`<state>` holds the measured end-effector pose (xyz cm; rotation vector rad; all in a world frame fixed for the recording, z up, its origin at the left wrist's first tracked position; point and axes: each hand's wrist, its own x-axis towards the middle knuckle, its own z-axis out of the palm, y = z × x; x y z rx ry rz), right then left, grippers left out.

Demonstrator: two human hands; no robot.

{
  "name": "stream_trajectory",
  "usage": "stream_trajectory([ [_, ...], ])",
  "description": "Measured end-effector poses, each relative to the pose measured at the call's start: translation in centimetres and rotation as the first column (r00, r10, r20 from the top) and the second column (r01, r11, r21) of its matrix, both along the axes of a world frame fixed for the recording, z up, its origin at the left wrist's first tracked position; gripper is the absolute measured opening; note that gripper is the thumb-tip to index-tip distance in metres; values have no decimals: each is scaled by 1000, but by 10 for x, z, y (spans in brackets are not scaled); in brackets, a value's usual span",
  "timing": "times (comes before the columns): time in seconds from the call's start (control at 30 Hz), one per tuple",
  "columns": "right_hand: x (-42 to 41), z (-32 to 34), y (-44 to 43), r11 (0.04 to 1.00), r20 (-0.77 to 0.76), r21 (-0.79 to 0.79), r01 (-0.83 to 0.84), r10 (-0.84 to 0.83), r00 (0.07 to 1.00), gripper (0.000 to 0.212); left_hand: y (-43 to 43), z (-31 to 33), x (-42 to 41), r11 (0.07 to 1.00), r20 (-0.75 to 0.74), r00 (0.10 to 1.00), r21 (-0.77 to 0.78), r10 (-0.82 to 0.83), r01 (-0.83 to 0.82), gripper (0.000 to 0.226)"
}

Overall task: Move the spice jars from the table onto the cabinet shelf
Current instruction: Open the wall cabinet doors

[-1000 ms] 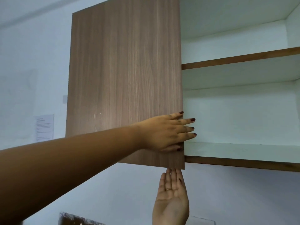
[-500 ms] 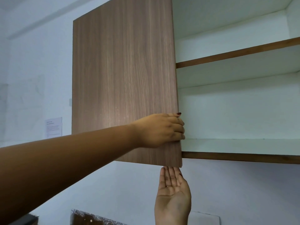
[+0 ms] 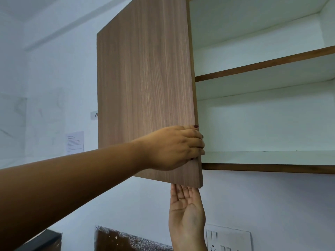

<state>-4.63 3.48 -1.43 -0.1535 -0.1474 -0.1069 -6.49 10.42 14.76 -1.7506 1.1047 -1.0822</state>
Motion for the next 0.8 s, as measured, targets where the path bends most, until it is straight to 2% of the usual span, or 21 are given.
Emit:
stream_trajectory([
  [0.33, -52, 0, 33, 1000, -6, -21, 22, -22, 1000, 23, 38, -13, -55, 997, -72, 997, -80, 10, -16, 45],
  [0.5, -85, 2, 54, 996, -12, -74, 40, -41, 999, 22, 62, -16, -85, 997, -36, 999, -74, -1, -2, 45],
  [0.67, -112, 2, 69, 988, -65, -156, -10, 0, 998, 25, 84, -21, -110, 996, -29, 999, -88, 15, -18, 44],
  [0.8, -129, 2, 79, 986, -71, -156, -60, 50, 996, 25, 96, -22, -125, 994, -46, 999, -109, 19, -24, 42],
])
